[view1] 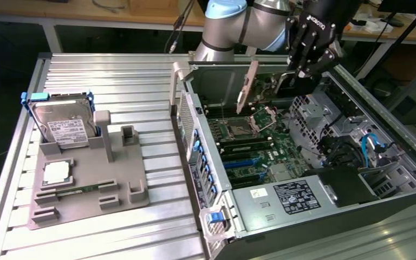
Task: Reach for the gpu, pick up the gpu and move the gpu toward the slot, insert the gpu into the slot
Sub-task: 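Insert the gpu into the slot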
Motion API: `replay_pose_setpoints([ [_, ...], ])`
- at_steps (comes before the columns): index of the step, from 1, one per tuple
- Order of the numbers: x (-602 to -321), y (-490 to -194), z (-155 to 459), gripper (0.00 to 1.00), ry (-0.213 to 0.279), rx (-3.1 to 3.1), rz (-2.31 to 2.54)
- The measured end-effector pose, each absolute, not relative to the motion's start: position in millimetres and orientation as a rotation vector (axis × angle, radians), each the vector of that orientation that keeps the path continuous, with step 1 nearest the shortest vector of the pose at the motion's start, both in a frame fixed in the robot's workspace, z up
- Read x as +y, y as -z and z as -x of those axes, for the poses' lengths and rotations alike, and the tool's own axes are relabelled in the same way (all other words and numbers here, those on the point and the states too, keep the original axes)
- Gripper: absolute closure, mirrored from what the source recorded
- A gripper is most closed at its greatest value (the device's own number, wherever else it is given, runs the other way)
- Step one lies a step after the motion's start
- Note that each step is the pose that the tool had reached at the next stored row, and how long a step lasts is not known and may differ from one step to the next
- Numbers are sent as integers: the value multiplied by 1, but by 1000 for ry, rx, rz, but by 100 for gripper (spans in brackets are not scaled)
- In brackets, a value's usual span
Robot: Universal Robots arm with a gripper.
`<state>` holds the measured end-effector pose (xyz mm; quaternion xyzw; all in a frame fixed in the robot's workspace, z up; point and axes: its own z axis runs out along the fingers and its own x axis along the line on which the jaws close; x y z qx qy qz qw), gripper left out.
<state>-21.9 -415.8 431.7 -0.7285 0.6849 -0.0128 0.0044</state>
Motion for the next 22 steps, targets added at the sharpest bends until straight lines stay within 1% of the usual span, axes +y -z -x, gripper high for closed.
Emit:
replay_pose_setpoints([
  [3,-418,-406,27,73,42,2166,2263],
  [4,-418,-403,27,73,43,2176,2254],
  [22,-421,-373,30,73,49,2239,2188],
])
